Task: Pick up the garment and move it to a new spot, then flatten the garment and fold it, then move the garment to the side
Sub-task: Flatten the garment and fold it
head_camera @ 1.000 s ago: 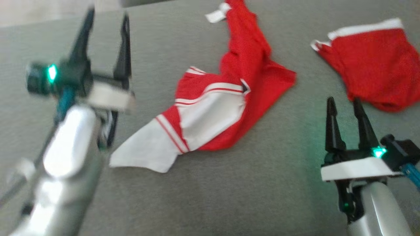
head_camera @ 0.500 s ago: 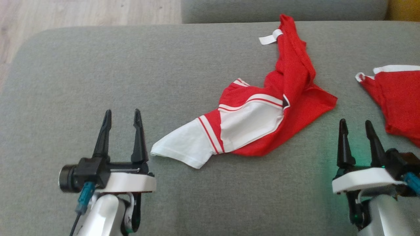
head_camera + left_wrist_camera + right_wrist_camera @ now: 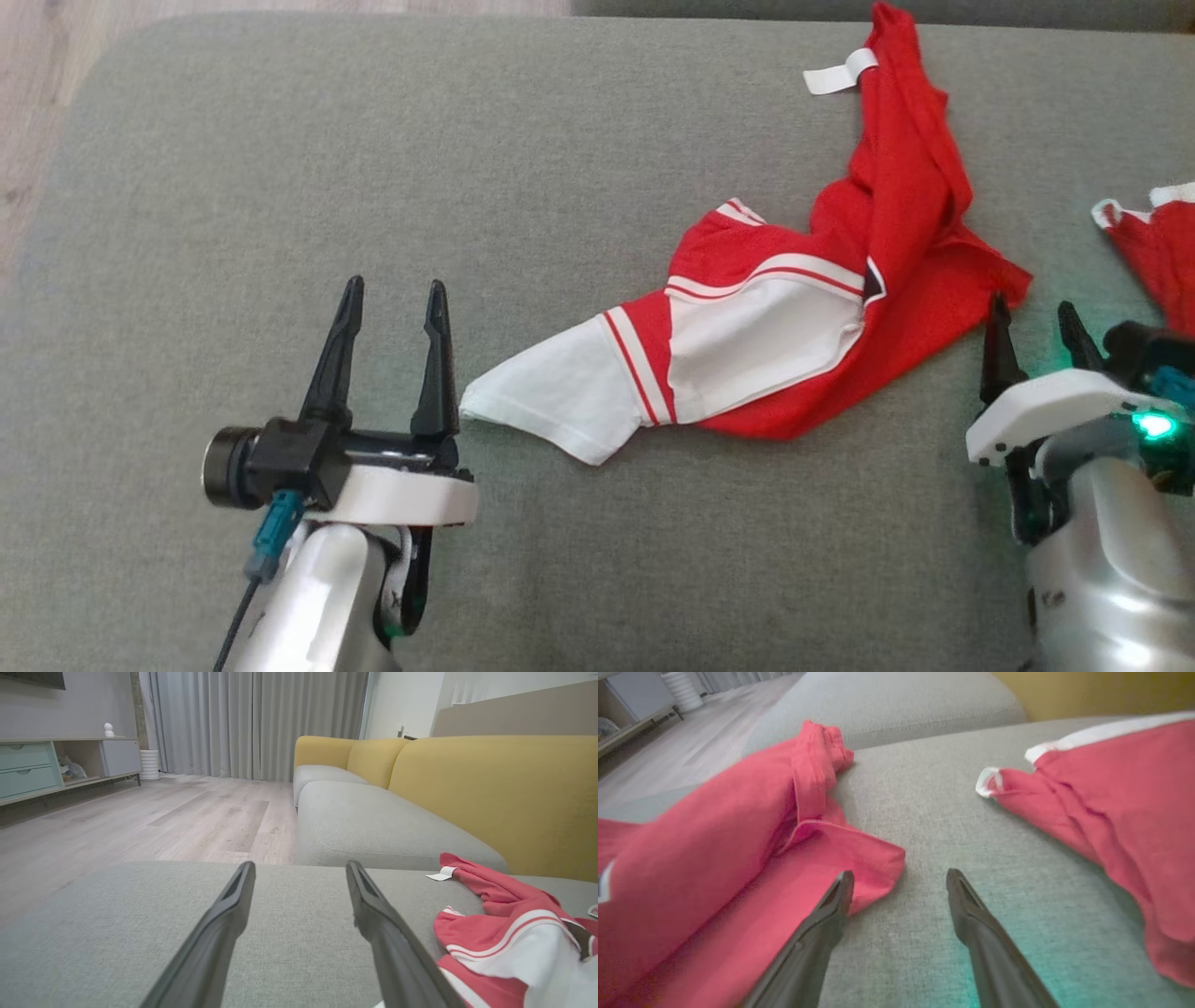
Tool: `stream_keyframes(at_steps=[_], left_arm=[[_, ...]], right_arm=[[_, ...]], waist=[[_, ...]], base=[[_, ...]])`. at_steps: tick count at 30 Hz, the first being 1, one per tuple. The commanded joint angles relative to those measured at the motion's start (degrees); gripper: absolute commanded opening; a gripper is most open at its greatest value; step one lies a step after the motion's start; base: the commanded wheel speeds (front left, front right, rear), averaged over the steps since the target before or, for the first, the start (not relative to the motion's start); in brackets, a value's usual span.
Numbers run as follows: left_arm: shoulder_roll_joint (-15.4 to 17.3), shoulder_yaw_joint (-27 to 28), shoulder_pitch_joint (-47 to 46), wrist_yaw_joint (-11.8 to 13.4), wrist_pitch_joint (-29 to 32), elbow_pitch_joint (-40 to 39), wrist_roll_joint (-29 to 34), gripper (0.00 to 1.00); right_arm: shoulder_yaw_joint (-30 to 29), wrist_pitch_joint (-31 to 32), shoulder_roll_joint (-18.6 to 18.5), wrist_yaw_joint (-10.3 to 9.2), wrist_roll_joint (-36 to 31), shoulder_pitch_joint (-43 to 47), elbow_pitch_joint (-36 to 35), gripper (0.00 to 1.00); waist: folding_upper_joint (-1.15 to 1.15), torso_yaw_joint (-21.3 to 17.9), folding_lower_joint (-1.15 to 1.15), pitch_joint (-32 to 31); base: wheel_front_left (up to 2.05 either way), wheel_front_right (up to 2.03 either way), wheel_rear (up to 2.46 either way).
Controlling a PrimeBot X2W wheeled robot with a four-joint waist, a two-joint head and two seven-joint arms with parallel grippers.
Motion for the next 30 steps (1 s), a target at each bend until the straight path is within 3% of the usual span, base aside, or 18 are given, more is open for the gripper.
stream_keyframes(at_steps=[1, 7, 8, 9, 18, 30], left_arm=[[0.16, 2.38, -2.36, -0.20, -0.27, -1.42, 0.58, 1.00], [-0.46, 3.35, -2.89, -0.62, -0.27, -1.21, 1.16, 1.00], [-0.50, 3.52, -2.76, -0.68, -0.27, -1.05, 1.31, 1.00], [-0.51, 3.56, -2.64, -0.85, -0.27, -0.80, 1.55, 1.00], [-0.36, 5.44, -2.37, -1.35, -0.27, -0.14, 2.88, 1.00], [-0.85, 6.84, 1.06, -1.62, -0.27, 0.14, 2.99, 1.00]], right_arm=[[0.50, 0.16, -0.25, 0.39, -0.91, -3.26, 0.51, 1.00], [0.39, 0.64, -0.25, 0.39, -2.84, -7.94, 9.29, 0.99], [0.63, 0.33, -0.25, 0.39, -3.29, -8.52, 10.34, 0.41], [0.76, -0.26, -0.25, 0.39, -4.31, -8.92, 11.03, 0.00], [-5.74, -6.24, -0.25, 0.39, -7.45, -7.56, 13.31, 0.00], [-6.79, -8.60, -0.25, 0.39, -4.84, 1.86, 10.27, 0.00]], waist=[[0.00, 0.53, -0.01, 0.44], [0.00, 1.11, -0.01, 1.06], [0.00, 0.93, -0.01, 1.04], [0.00, 0.71, -0.01, 0.97], [0.00, -3.07, -0.01, -1.80], [0.00, -8.65, -0.01, -6.90]], base=[[0.00, 0.00, 0.00], [0.00, 0.00, 0.00], [0.00, 0.00, 0.00], [0.00, 0.00, 0.00], [0.00, 0.00, 0.00], [0.00, 0.00, 0.00]])
